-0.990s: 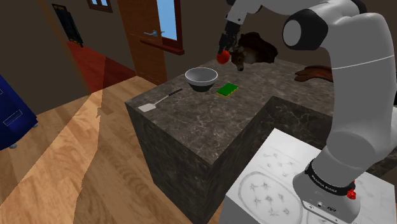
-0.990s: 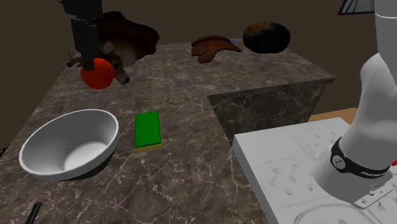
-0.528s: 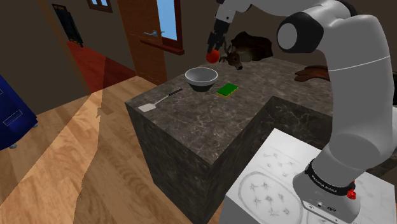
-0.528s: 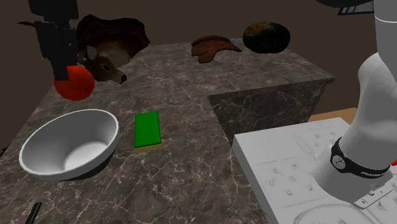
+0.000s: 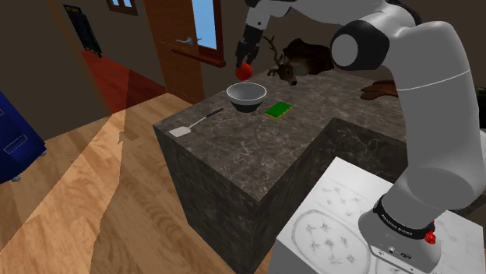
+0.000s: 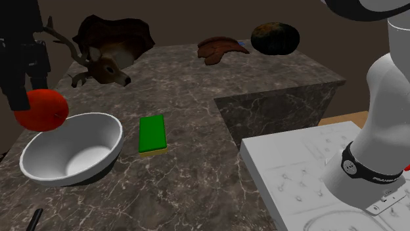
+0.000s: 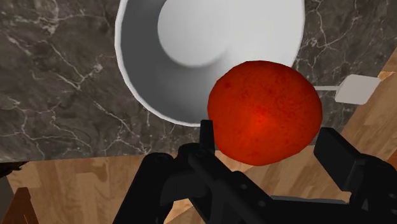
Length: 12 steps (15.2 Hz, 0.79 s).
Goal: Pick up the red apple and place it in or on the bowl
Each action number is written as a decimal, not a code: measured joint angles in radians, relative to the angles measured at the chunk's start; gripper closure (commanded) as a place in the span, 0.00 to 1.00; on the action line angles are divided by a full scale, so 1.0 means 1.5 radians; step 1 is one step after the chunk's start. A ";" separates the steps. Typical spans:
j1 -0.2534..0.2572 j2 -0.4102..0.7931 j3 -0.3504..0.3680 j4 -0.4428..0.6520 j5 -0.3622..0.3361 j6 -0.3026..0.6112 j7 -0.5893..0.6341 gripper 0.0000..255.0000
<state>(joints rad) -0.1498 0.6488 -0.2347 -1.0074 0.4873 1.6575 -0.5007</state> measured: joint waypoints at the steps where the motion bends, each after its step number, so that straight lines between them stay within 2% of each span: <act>1: 0.003 -0.004 0.000 -0.015 0.000 0.011 -0.003 1.00; 12: 0.017 -0.009 0.000 -0.119 0.006 0.102 -0.036 1.00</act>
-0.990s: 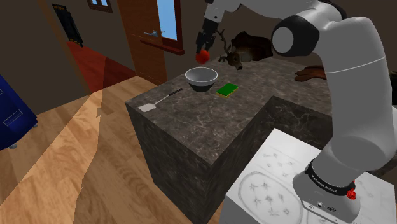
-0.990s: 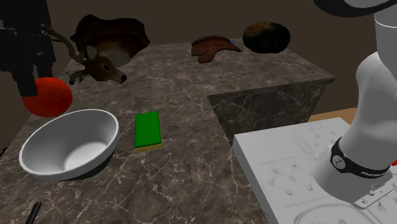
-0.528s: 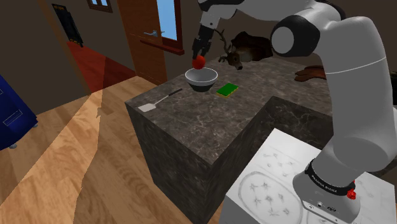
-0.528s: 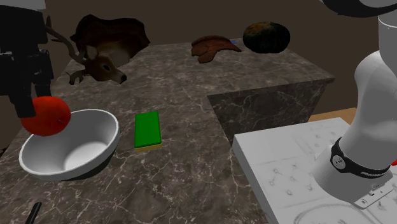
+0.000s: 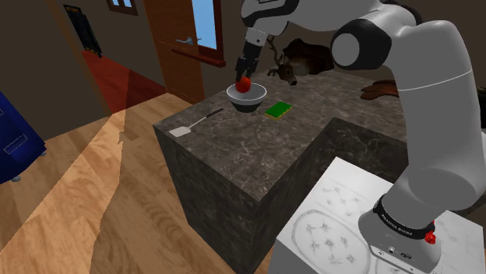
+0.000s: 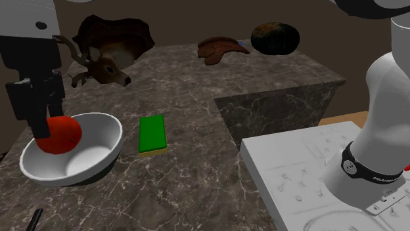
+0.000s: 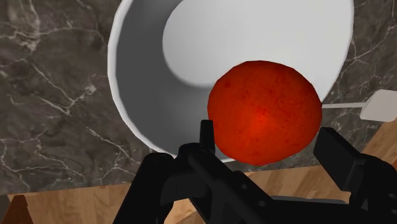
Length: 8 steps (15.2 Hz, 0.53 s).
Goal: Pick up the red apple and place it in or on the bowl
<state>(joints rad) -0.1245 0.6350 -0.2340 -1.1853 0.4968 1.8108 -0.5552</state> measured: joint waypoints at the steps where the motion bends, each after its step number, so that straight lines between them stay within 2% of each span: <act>1: 0.000 0.002 0.000 -0.005 0.001 0.006 -0.003 1.00; 7: 0.002 0.003 0.001 -0.011 0.002 0.013 -0.004 1.00; 8: 0.002 0.003 0.001 -0.011 0.002 0.013 -0.004 0.00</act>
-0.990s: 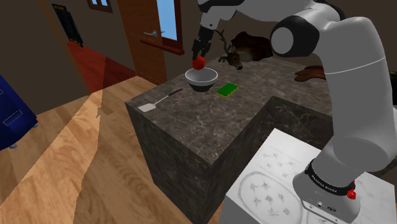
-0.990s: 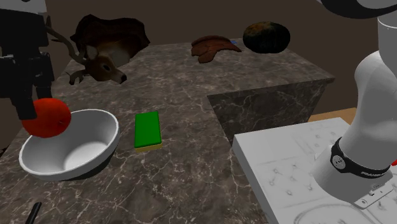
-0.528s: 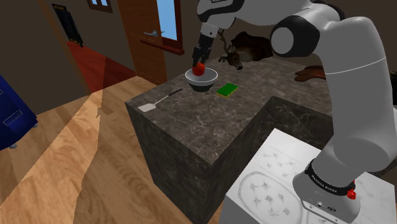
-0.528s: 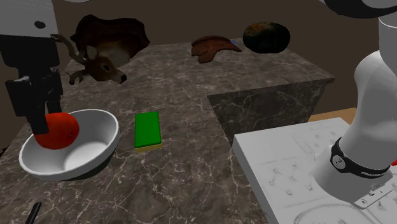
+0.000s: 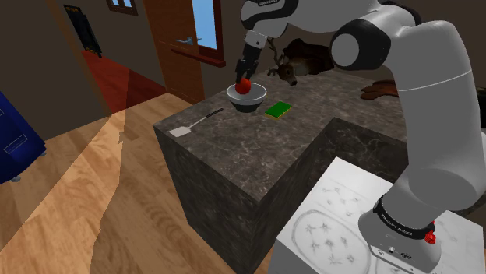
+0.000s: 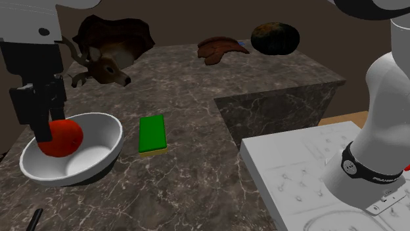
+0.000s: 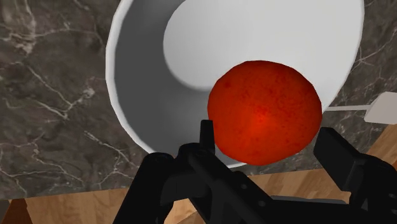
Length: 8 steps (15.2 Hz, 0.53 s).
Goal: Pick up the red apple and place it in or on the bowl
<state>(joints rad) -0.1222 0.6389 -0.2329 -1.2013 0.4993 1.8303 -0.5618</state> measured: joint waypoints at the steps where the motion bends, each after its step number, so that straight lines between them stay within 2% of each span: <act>1: 0.000 0.000 0.000 0.000 0.000 0.000 0.000 0.00; 6: 0.000 0.000 0.000 0.000 0.000 0.000 0.000 0.00; 8: -0.006 -0.003 -0.002 0.024 -0.003 -0.026 0.006 0.00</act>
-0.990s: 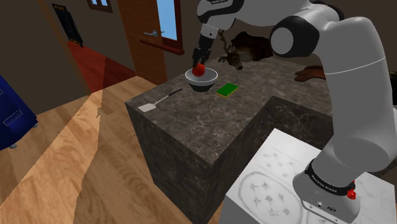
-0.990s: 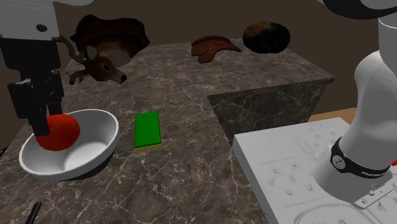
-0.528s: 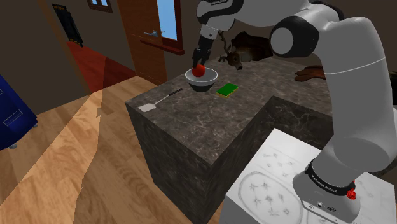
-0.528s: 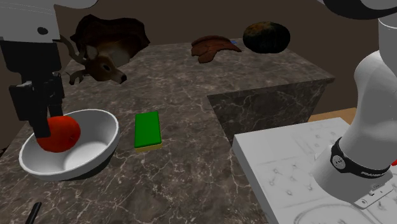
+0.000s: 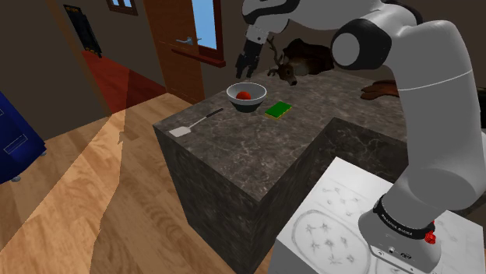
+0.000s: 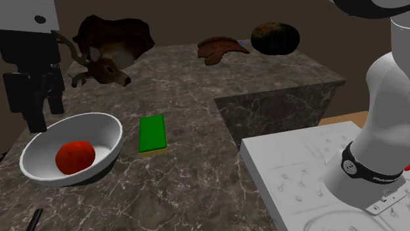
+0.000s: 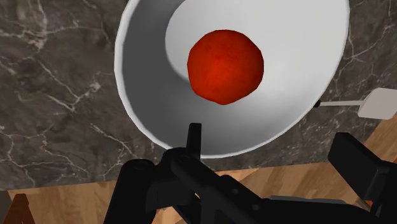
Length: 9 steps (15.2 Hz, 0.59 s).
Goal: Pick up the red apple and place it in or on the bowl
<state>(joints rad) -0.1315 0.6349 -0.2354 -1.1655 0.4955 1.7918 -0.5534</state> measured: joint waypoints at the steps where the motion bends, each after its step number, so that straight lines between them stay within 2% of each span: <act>1: -0.005 -0.005 -0.002 0.010 -0.001 -0.015 0.001 0.00; 4: -0.013 -0.005 -0.003 0.038 -0.003 -0.043 0.005 0.00; 9: -0.015 -0.004 -0.003 0.045 -0.003 -0.050 0.006 0.00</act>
